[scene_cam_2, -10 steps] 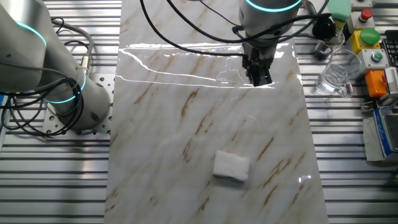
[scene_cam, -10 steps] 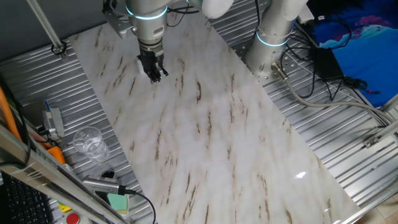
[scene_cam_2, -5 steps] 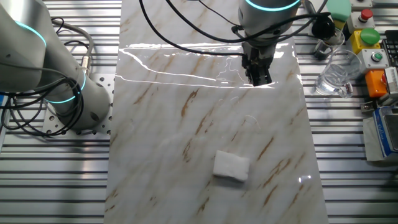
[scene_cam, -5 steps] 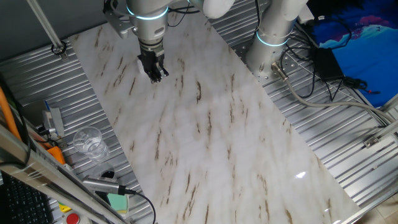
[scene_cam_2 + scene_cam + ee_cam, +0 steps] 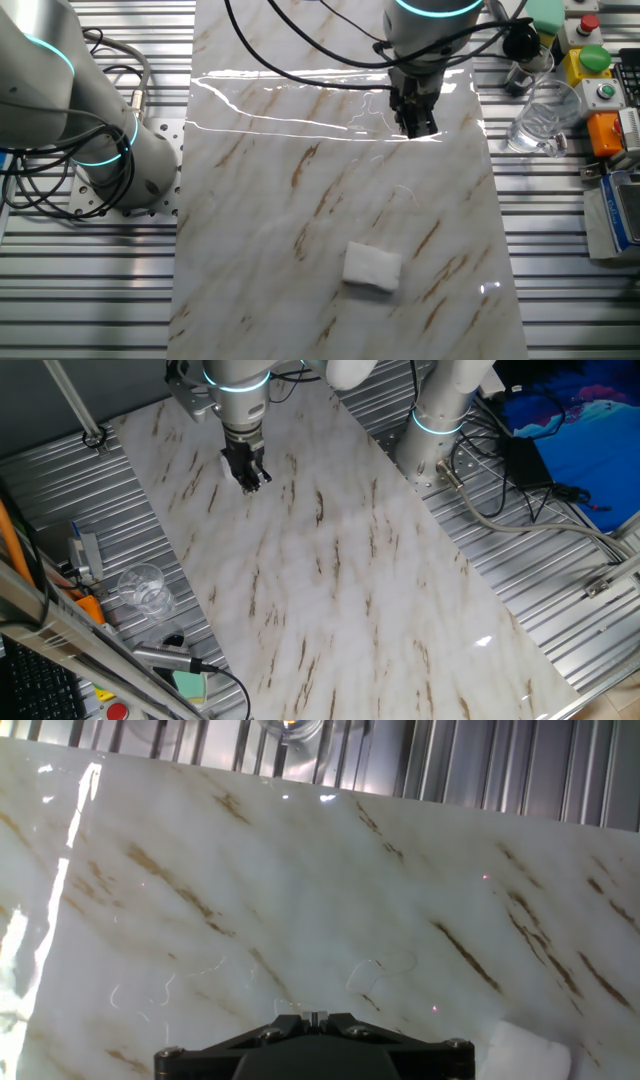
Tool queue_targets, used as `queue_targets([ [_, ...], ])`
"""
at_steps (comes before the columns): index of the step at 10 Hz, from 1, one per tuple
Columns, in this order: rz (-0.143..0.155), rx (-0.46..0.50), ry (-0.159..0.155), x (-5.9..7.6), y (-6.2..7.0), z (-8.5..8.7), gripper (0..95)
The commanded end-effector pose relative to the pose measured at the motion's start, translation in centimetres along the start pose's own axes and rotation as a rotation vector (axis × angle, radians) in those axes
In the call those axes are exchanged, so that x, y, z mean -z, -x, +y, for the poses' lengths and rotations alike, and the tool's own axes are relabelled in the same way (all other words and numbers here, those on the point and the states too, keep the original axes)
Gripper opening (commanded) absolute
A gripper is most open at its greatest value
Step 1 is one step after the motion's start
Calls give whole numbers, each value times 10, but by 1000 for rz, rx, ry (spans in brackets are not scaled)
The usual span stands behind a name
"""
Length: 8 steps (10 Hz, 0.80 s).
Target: Clean the tabletop with a sponge
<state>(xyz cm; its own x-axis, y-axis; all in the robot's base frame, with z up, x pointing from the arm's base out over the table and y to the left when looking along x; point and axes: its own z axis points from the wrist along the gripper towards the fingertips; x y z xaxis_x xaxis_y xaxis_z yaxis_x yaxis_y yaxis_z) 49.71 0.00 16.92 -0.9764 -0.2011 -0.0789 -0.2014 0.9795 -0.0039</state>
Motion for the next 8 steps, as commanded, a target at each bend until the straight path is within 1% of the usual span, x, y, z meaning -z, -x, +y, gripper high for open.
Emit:
queue_targets([
  [1,0,-2,-4,0,0,0,0],
  [2,-1,42,-7,0,0,0,0],
  [3,-8,42,-7,0,0,0,0],
  [4,-9,7,-6,0,0,0,0],
  [5,-9,-4,-5,0,0,0,0],
  [8,-4,-6,5,0,0,0,0],
])
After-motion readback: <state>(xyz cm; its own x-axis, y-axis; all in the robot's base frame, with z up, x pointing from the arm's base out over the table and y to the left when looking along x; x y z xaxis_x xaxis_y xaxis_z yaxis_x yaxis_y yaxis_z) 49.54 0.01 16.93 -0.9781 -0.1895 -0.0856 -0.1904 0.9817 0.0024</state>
